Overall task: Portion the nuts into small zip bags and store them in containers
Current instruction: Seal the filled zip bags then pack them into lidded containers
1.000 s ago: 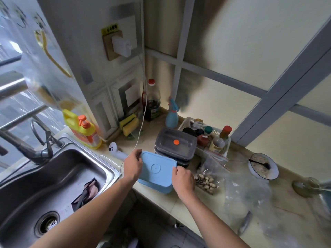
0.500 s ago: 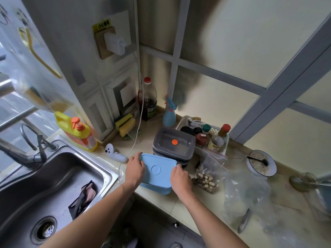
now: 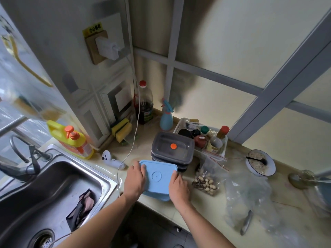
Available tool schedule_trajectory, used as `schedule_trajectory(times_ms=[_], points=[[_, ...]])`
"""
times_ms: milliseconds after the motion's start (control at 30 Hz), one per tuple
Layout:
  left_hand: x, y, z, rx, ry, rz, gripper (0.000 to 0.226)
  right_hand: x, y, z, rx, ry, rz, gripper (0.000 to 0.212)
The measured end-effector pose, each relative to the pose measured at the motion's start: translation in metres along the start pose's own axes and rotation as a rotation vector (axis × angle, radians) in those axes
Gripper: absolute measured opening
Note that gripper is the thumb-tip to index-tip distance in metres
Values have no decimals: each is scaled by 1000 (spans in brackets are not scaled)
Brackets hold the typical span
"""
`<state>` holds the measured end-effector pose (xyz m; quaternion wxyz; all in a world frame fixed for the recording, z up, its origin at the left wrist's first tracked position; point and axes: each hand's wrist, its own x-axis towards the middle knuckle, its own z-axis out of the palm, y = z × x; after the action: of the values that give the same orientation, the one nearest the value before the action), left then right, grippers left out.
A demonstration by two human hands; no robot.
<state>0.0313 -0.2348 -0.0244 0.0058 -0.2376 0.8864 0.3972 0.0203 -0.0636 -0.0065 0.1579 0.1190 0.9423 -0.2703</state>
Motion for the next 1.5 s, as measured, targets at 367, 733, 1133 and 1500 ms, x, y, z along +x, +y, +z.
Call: schedule_trajectory(times_ms=[367,733,1133,1500], points=[[13,-2,-3,79,-50,50,29,4,0,0,27,3,103,56],[20,8,-12,-271,-154,-54,34,6,-20,14,248,206,164,45],[47,9,-22,32,-226,37,31,18,-6,12,450,246,196,37],[85,73,-26,-46,-177,84,29,58,-16,-63,568,307,238,20]])
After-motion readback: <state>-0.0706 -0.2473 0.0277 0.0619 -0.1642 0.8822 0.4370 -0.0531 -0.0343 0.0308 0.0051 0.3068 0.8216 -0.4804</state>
